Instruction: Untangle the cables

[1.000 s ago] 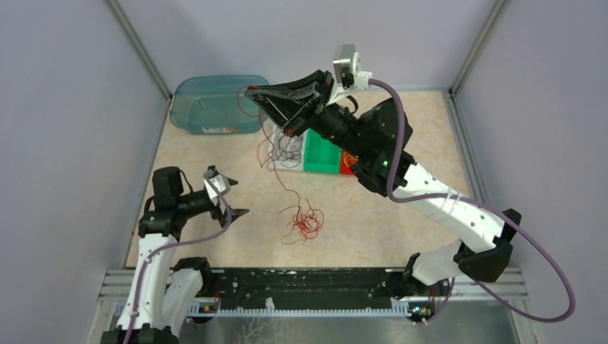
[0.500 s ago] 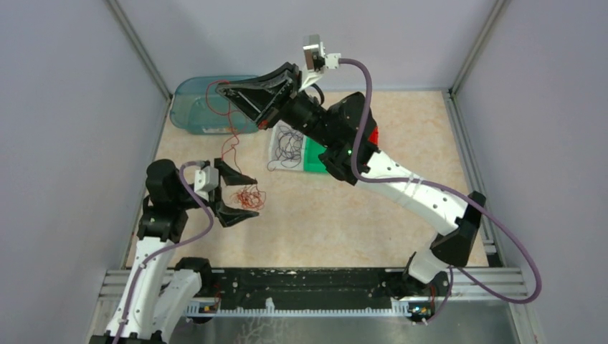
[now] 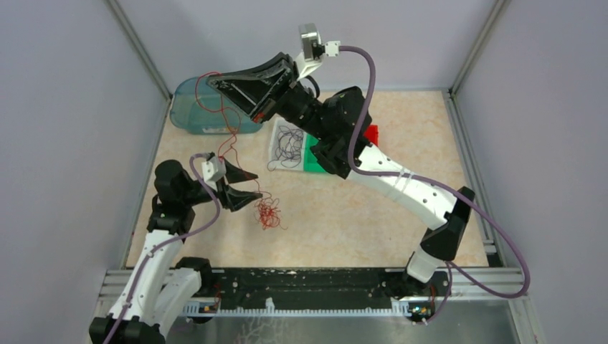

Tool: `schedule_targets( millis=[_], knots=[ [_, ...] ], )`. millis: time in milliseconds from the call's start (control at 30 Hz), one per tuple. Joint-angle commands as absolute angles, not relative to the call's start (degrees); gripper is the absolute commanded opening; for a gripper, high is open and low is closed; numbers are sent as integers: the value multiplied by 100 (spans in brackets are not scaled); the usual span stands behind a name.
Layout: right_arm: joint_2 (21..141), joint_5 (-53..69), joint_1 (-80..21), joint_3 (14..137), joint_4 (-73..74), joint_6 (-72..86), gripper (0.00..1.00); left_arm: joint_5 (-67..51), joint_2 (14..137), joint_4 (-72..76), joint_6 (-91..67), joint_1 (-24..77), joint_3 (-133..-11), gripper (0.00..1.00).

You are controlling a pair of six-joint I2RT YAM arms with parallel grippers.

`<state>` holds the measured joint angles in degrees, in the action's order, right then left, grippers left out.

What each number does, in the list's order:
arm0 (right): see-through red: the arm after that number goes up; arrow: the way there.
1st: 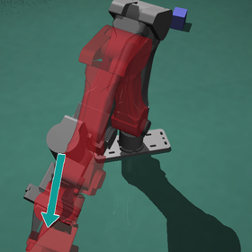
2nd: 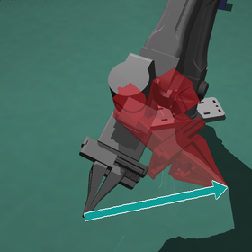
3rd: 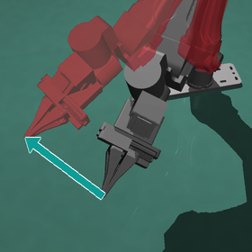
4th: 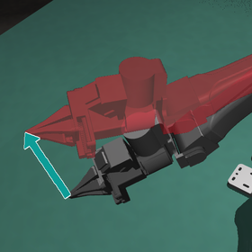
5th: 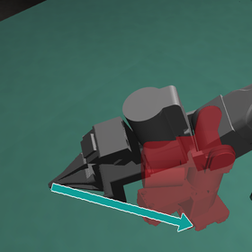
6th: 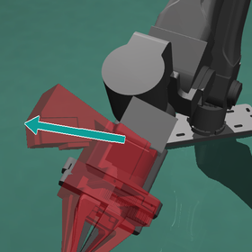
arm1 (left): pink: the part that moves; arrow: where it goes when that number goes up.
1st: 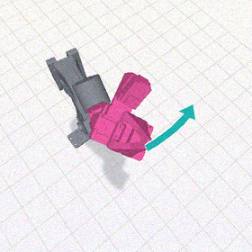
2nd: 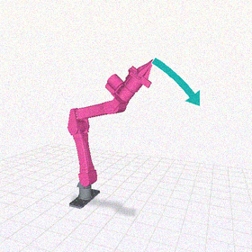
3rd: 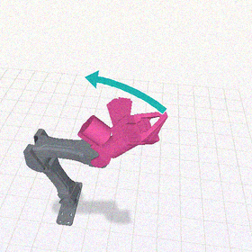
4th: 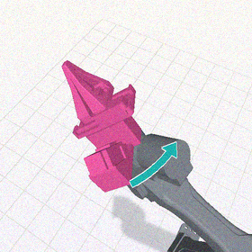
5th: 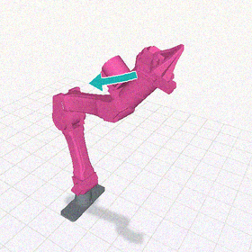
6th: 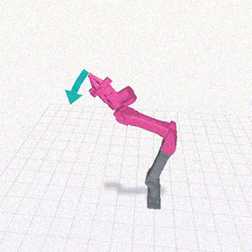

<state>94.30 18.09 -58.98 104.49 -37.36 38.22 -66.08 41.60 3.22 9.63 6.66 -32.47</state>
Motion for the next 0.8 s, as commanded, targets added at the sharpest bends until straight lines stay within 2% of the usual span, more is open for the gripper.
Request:
schedule_targets(
  millis=[0,100,200,267,433,600,667,767],
  knots=[
    [9408,1875,-5850,10844,-4044,3999,0,-6817,4321,936,271,750,-3190,61],
    [9524,1912,-5853,11044,-3996,4006,0,-7062,4384,993,-33,850,-3166,57],
    [9793,1968,-5854,11305,-3822,4033,0,-7367,4475,1361,-812,993,-3191,68],
    [9859,1973,-5850,11370,-3821,4075,0,-7484,4470,1397,-982,1061,-3227,69],
    [9996,1993,-5853,11525,-3854,4148,0,-6974,4422,977,-436,1116,-3253,52],
    [10016,1978,-5846,11804,-3704,4083,0,-6183,4433,849,-79,1116,-3089,28],
    [10038,1986,-5848,12047,-3550,3977,0,-5886,4431,788,126,1116,-3015,23],
    [10027,1966,-5845,12395,-3259,3698,0,-5728,4438,415,729,1116,-2953,21]
  ],
)
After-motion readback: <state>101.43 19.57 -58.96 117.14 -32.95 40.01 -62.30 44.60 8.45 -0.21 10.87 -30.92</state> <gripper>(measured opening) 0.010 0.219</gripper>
